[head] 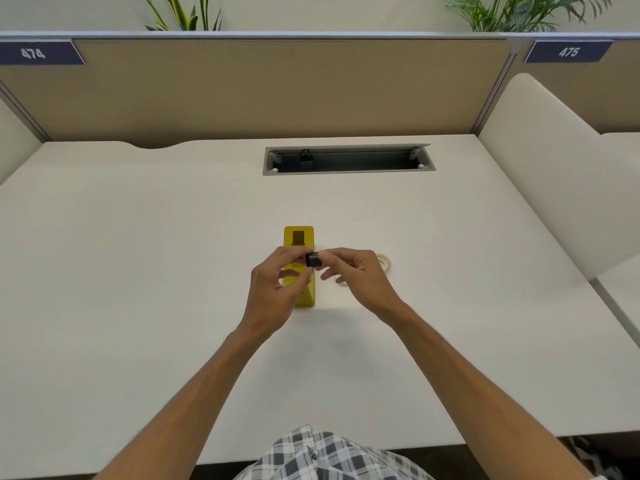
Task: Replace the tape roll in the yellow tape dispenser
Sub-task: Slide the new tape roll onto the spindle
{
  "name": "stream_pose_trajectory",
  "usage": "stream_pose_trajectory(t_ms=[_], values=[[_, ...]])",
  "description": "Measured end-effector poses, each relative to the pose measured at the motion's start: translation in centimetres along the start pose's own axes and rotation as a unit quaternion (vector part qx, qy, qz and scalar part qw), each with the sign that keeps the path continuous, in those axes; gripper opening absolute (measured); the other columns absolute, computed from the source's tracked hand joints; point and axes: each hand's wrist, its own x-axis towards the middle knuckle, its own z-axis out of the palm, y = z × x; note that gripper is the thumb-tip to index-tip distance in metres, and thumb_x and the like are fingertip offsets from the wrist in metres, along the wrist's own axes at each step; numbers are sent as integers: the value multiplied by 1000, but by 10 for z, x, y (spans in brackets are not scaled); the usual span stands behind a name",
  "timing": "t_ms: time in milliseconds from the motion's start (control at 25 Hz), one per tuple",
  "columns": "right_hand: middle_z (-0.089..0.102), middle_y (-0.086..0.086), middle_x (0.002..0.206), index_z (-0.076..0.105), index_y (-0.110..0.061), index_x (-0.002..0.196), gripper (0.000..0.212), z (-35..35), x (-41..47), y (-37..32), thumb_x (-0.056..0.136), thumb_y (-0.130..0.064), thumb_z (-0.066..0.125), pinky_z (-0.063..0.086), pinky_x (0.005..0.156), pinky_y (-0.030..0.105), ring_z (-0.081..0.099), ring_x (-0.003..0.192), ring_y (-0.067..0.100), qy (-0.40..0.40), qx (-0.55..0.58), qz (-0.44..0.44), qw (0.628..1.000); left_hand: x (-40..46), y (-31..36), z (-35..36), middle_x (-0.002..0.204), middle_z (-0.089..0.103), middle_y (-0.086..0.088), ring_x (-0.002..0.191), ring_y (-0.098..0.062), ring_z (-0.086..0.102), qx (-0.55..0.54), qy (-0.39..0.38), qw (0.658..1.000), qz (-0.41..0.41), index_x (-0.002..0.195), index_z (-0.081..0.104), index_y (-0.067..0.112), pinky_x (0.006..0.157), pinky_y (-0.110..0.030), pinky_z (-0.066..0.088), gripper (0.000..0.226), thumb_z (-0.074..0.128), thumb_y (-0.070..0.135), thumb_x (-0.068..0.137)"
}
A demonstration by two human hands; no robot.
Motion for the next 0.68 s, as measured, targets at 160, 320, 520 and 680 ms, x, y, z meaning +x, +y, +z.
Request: stream_pose_trajectory(t_ms=[160,320,520,680], values=[[76,-6,88,74,-28,97,11,-5,-4,1,88,-29,69,49,74,23,70,82,8,-2,47,25,999,1,0,-1,107,68,5,97,-10,67,-20,-2,999,-37,119,65,24,82,-24,55,35,69,12,86],[76,-4,99,71,-19,108,22,-7,-5,0,86,-17,72,48,70,8,70,90,5,-25,69,14,997,3,-3,0,102,73,2,92,-12,71,-55,-5,993,-107,116,69,20,84,-32,58,28,68,20,88],[68,-10,113,64,-29,118,35,-30,2,16,84,-34,71,49,80,23,66,97,4,38,-157,8,987,3,-3,2,99,75,7,91,-11,72,-82,9,989,-125,108,72,20,77,-21,55,24,70,12,85],[41,1,148,42,-21,141,61,-66,14,50,88,-43,61,40,102,42,44,130,23,54,-472,71,877,3,-3,-2,102,75,3,92,-11,72,-89,7,988,-126,110,71,19,72,-16,54,27,69,7,86]])
